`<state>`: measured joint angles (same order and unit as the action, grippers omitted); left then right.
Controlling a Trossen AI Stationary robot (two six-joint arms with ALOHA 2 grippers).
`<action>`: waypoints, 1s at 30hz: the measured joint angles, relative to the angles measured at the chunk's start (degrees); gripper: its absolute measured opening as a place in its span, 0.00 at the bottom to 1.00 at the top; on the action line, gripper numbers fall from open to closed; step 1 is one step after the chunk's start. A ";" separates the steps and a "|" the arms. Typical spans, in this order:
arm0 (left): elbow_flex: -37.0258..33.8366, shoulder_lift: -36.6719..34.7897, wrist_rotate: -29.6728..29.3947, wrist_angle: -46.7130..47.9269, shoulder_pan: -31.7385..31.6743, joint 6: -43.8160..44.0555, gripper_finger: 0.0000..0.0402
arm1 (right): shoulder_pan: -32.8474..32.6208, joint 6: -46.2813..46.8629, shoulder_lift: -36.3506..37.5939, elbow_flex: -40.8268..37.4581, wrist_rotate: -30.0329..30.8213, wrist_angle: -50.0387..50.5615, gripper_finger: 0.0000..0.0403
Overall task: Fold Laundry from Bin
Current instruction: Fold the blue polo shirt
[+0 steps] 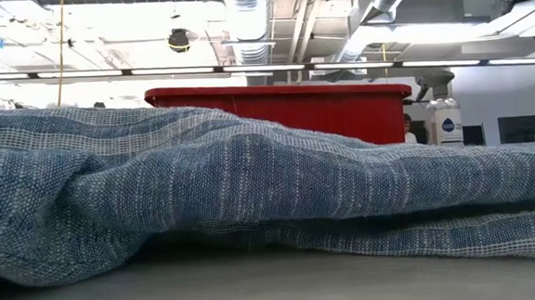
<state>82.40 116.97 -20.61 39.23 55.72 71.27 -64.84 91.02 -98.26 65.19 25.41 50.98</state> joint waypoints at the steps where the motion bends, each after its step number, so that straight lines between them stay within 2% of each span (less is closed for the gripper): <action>1: -0.85 0.16 0.98 -1.29 -0.02 0.03 0.47 | 0.00 0.02 0.00 0.00 0.00 0.02 0.49; 6: -2.51 0.26 2.35 -3.49 -0.67 0.94 0.39 | 0.00 0.02 0.00 0.00 0.02 -0.04 0.49; 10: -2.61 0.26 2.72 -3.51 -1.41 0.76 0.26 | 0.49 0.06 -0.23 0.00 -0.01 0.67 0.46; 13: -2.61 0.24 4.30 -3.54 -2.09 0.93 0.12 | 1.83 1.76 -0.56 -0.33 -0.63 1.50 0.37; 15: -2.61 0.19 6.62 -4.04 -2.55 1.41 0.04 | 3.23 2.43 -0.55 -0.63 -0.55 1.54 0.27; 18: -2.18 -0.04 10.79 -4.52 -3.30 2.15 0.01 | 4.96 2.54 -0.56 -0.76 0.00 2.34 0.11; 20: -1.17 -0.36 13.13 -3.45 -3.45 1.84 0.00 | 6.20 2.53 -0.55 -0.76 0.00 3.17 0.04; 26: 2.26 -5.54 14.62 1.94 -3.39 -0.56 0.00 | 10.12 0.59 -0.55 -0.76 0.02 5.14 0.09; 30: 2.98 -10.65 14.00 2.08 -4.03 -1.19 0.00 | 13.02 -2.95 -0.55 -1.42 0.20 4.39 0.05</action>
<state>85.37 106.32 -6.61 41.32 51.69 70.08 -51.82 88.08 -98.80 63.77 25.61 55.38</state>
